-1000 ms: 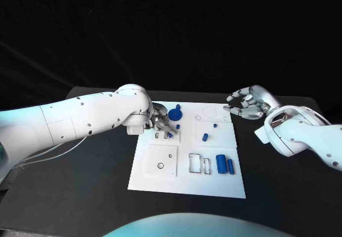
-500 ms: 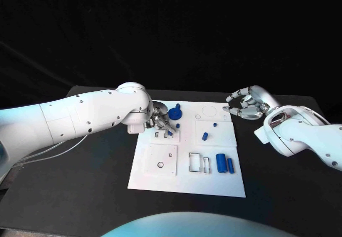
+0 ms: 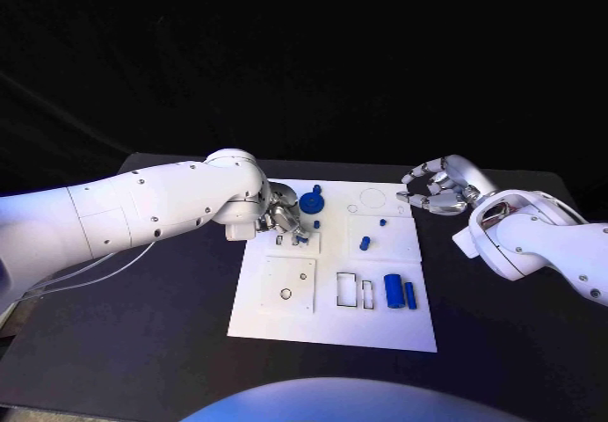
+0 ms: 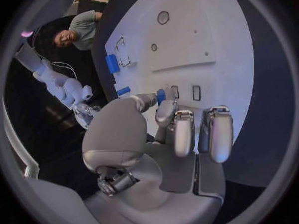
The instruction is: Assemble the parts on the task board
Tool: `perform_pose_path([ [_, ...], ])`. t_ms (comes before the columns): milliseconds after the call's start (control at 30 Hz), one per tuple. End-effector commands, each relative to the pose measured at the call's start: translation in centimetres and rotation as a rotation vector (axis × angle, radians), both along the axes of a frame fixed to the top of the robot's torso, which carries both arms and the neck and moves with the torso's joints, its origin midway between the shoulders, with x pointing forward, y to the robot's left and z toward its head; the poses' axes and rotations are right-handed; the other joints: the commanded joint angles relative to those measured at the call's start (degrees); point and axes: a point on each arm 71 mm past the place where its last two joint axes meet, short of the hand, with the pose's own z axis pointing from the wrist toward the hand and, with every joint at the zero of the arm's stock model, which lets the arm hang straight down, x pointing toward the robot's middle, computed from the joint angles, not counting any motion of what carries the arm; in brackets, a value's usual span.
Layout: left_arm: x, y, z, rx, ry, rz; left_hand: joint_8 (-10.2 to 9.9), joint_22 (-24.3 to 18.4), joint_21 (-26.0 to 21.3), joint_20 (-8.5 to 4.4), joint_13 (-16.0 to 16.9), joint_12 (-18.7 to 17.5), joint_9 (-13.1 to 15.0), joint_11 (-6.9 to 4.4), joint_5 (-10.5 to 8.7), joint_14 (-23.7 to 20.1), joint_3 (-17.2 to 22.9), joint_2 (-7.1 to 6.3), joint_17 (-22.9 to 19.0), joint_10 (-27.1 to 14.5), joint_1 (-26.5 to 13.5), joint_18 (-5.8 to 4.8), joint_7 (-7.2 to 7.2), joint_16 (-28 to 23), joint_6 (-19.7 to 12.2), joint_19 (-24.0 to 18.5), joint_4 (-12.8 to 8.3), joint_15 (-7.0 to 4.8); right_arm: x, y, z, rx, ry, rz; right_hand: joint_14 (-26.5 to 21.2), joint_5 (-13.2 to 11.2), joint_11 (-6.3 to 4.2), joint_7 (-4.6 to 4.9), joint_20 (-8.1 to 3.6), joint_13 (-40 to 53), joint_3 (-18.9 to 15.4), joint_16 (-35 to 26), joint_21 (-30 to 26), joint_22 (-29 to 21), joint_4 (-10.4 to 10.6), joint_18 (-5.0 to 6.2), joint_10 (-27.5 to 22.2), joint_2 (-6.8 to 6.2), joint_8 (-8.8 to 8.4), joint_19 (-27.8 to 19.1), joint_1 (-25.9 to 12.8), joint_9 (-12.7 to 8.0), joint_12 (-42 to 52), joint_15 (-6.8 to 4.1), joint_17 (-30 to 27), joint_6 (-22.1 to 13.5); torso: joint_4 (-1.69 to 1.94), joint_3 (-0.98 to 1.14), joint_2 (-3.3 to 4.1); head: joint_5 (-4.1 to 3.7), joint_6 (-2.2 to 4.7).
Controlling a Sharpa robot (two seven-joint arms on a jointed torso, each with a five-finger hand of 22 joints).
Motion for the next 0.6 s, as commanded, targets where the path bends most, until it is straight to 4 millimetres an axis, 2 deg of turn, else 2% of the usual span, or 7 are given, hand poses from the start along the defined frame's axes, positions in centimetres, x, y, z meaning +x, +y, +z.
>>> perform_pose_path([
  [33,-0.13,-0.16,0.12,-0.042,0.013,0.019,0.42,11.61,-0.35,0.32,0.28,-0.17,1.29,-0.11,0.43,6.08,11.85,0.98,15.09,0.35,-3.6,-0.58,0.29,0.21,-0.41,2.8,-11.93,0.53,-0.05,0.09,-0.2,-0.009,0.016,0.013,5.96,0.19,-0.06,-0.26,-0.36,8.75,0.41,0.23,-0.05,13.04,0.0,0.26,0.24,-0.3,0.22,3.73,-0.26,0.06,0.21,-0.25,15.06,0.1,0.02,0.02,0.02,0.05,-0.04],
  [233,-0.29,0.11,0.23,-0.075,0.015,0.045,1.02,11.73,-0.33,0.35,0.12,-0.27,1.82,-0.1,2.25,6.08,13.54,1.52,15.09,0.59,-5.86,-0.6,0.23,0.21,0.15,2.86,-14.73,0.54,-0.08,0.03,-0.33,-0.01,0.02,0.012,5.96,0.19,-0.06,-0.26,-0.37,8.75,0.41,0.23,-0.05,13.04,0.01,0.26,0.24,-0.31,0.23,3.73,-0.28,0.07,0.21,-0.25,15.06,0.1,0.04,0.05,0.01,0.17,-0.14],
  [400,-0.46,0.39,0.37,-0.095,0.008,0.063,1.69,11.79,-0.35,0.3,-0.53,-0.91,2.25,-0.16,5.61,6.08,14.41,1.65,15.09,0.59,-7.89,-0.59,0.11,0.21,0.69,2.87,-16.6,0.48,-0.11,-0.03,-0.4,-0.011,0.023,0.012,5.96,0.19,-0.06,-0.26,-0.37,8.68,0.4,0.23,-0.1,13.02,0.06,0.27,0.18,-0.37,0.27,3.71,-0.4,0.08,0.14,-0.25,15.06,0.08,0.03,0.06,-0.03,0.35,-0.11],
  [600,-0.7,0.8,0.41,-0.097,-0.006,0.071,2.76,11.93,-0.32,0.08,-0.61,-0.91,2.71,-0.41,11.1,6.08,14.9,1.63,15.09,1.02,-10.24,-0.61,-0.19,0.21,1.43,2.95,-18.47,0.22,-0.13,-0.15,-0.45,-0.012,0.026,0.011,5.96,0.19,-0.06,-0.26,-0.37,8.68,0.4,0.23,-0.1,13.02,0.06,0.27,0.18,-0.37,0.27,3.71,-0.4,0.08,0.14,-0.25,15.06,0.08,0.11,0.09,-0.05,0.43,-0.31],
])
